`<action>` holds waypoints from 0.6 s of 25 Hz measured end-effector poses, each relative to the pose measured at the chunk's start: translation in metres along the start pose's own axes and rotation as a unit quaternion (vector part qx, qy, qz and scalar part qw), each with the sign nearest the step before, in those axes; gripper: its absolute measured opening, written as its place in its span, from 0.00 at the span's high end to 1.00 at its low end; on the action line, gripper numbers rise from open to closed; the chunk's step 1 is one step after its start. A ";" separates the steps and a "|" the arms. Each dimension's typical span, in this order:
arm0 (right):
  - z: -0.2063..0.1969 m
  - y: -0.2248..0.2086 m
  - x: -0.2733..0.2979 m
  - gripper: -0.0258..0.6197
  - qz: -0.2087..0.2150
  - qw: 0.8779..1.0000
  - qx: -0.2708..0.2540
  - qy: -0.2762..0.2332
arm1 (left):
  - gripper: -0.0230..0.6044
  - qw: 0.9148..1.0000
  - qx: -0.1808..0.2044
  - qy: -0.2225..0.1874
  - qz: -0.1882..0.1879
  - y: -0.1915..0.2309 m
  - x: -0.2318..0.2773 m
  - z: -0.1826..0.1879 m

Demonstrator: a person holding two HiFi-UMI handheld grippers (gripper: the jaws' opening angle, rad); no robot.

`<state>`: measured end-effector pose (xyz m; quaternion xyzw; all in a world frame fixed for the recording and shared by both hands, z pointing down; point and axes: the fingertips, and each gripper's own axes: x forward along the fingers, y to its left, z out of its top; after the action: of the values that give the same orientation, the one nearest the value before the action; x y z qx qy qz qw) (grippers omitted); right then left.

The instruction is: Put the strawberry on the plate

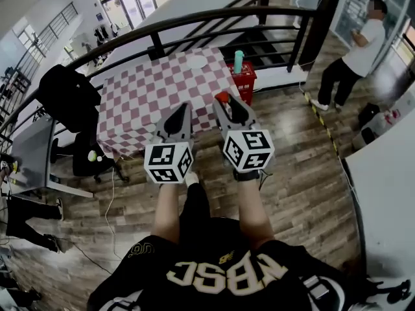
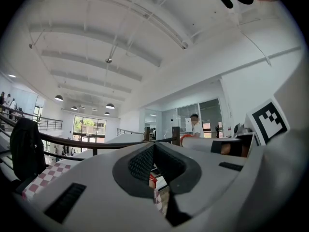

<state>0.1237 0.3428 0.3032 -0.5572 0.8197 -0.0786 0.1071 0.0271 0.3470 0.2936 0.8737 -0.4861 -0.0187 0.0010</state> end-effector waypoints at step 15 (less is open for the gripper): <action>-0.034 -0.064 0.174 0.72 -0.029 0.999 -0.027 0.033 | 0.94 0.998 -0.047 0.013 -0.034 0.107 0.179 -0.041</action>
<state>0.1104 0.1572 0.3368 -0.5804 0.8082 -0.0775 0.0625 0.0321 0.1381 0.3308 0.8887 -0.4549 -0.0301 0.0477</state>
